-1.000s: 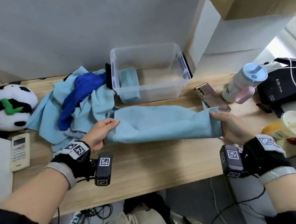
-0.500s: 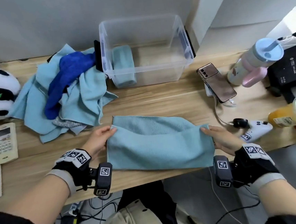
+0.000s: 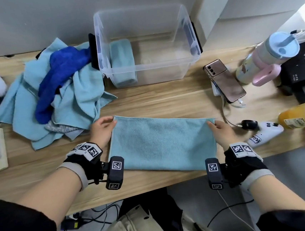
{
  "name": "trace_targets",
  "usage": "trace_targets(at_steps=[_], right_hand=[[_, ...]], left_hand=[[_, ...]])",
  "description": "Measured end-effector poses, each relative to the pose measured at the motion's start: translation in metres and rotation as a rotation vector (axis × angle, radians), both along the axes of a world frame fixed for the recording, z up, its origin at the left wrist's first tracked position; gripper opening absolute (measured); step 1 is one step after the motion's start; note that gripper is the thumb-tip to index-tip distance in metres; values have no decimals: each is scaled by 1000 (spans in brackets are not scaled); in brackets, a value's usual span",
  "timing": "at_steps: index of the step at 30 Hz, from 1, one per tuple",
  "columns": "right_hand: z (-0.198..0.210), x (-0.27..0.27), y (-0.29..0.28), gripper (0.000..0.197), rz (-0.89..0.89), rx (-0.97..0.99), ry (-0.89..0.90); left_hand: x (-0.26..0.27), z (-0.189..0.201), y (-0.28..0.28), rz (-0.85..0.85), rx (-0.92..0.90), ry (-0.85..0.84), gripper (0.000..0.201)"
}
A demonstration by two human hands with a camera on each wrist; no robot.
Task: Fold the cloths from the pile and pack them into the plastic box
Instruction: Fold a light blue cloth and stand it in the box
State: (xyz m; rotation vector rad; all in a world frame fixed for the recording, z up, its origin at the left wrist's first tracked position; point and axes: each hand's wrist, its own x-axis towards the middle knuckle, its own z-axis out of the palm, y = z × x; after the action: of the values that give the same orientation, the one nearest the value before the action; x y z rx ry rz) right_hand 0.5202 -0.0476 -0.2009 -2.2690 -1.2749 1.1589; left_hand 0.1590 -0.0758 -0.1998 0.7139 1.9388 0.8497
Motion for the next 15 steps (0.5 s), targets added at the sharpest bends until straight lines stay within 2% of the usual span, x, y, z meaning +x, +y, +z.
trace_targets(at_steps=[3,6,9,11,13,15], right_hand=[[10,-1,0,44,148,-135,-271],[14,-5,2,58,251,-351,-341],[12,-8,4,64,43,-403,-101],[11,-9,3,56,-128,-375,138],[15,-15,2,39,-211,-278,375],[19,-20,1,34,-287,-110,536]], left_hand=[[3,-2,1,-68,-28,120,34],[3,-5,1,-106,-92,227,44],[4,-9,0,-173,-222,184,32],[5,-8,0,-229,-281,163,26],[6,-7,-1,-234,-292,150,27],[5,-5,-2,-217,-264,133,25]])
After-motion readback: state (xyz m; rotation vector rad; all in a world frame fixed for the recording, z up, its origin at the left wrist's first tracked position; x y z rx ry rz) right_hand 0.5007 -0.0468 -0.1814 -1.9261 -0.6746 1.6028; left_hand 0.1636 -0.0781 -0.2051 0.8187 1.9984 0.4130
